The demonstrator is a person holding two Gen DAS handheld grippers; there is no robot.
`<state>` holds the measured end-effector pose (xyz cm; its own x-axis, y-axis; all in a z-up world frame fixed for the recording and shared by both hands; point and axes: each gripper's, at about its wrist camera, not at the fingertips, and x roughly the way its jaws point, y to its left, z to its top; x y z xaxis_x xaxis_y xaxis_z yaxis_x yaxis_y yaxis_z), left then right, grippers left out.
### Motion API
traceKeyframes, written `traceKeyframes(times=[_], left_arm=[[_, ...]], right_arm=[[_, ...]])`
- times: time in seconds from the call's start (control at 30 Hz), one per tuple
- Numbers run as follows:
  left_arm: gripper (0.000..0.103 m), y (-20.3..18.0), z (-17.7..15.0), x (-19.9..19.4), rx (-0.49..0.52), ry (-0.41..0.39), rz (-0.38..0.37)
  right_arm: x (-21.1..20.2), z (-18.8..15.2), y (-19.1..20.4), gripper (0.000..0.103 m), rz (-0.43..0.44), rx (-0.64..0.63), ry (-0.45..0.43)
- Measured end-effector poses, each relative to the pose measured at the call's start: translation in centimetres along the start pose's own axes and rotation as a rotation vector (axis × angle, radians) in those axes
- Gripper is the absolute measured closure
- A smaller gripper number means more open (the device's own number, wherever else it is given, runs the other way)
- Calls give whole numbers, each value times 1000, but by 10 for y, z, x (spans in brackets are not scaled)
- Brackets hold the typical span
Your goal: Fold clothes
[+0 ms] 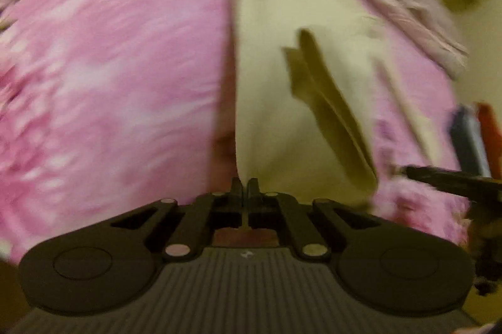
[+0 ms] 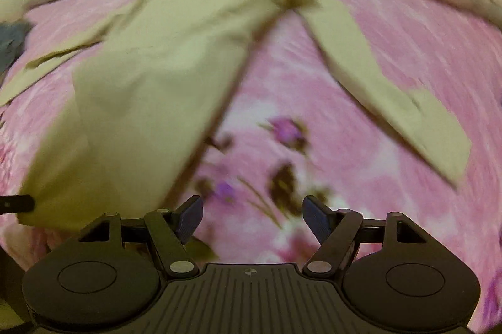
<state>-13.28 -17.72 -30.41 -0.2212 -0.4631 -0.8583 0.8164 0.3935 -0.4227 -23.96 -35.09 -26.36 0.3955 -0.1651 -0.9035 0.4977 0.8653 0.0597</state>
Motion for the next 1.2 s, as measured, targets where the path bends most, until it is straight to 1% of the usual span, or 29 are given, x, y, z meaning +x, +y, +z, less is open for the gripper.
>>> traceKeyframes(times=[0.07,0.13,0.17,0.2,0.27,0.37,0.47,0.5,0.53,0.57,0.6,0.67,0.73,0.77,0.83,0.87,0.9,0.93,0.97,1.0,1.03,1.1,1.2], left_arm=[[97,14,5,6,-81,7,-20],[89,23,9,5,-125,-2,-45],[79,26,10,4,-134,-8,-55],[74,27,11,3,-134,-12,-60],[74,32,11,0,-142,-17,-67],[74,41,12,1,-177,-15,-72],[74,46,13,7,-193,-9,-80],[74,45,14,9,-193,-8,-80],[74,44,14,12,-193,-7,-82],[75,43,14,13,-192,-7,-86],[76,41,14,15,-191,-5,-91],[76,38,15,16,-187,-2,-99],[76,34,16,15,-182,2,-107],[76,33,17,14,-180,5,-110],[75,33,17,12,-177,13,-112],[75,33,17,12,-174,19,-109],[74,33,17,12,-172,25,-104],[73,33,18,13,-170,33,-99],[72,33,18,13,-167,43,-93],[71,33,18,14,-165,50,-88],[70,33,18,15,-160,54,-83],[70,31,20,16,-146,58,-72],[70,28,26,15,-133,44,-68]], right_arm=[[5,11,21,30,39,-78,-41],[11,23,45,30,86,-147,-87],[15,29,56,30,106,-173,-107],[19,35,68,30,127,-197,-126],[32,46,89,30,163,-236,-137],[64,58,122,29,185,-341,-87],[100,54,147,30,147,-477,-41],[106,49,150,42,127,-520,-49],[105,46,146,66,150,-514,-77],[100,47,139,82,166,-462,-85],[93,48,127,100,172,-384,-91],[71,50,93,100,229,-174,-131],[40,43,41,100,338,138,-182],[26,32,14,100,365,296,-187],[7,-2,-37,99,312,572,-131],[3,-20,-56,99,242,651,-80],[-1,-37,-75,88,174,723,-30],[-4,-48,-87,61,127,747,15],[-7,-59,-100,42,79,771,60],[-10,-70,-112,21,36,794,98],[-16,-75,-121,22,26,816,80],[-24,-80,-142,22,62,904,12],[-23,-86,-184,23,136,1166,-137]])
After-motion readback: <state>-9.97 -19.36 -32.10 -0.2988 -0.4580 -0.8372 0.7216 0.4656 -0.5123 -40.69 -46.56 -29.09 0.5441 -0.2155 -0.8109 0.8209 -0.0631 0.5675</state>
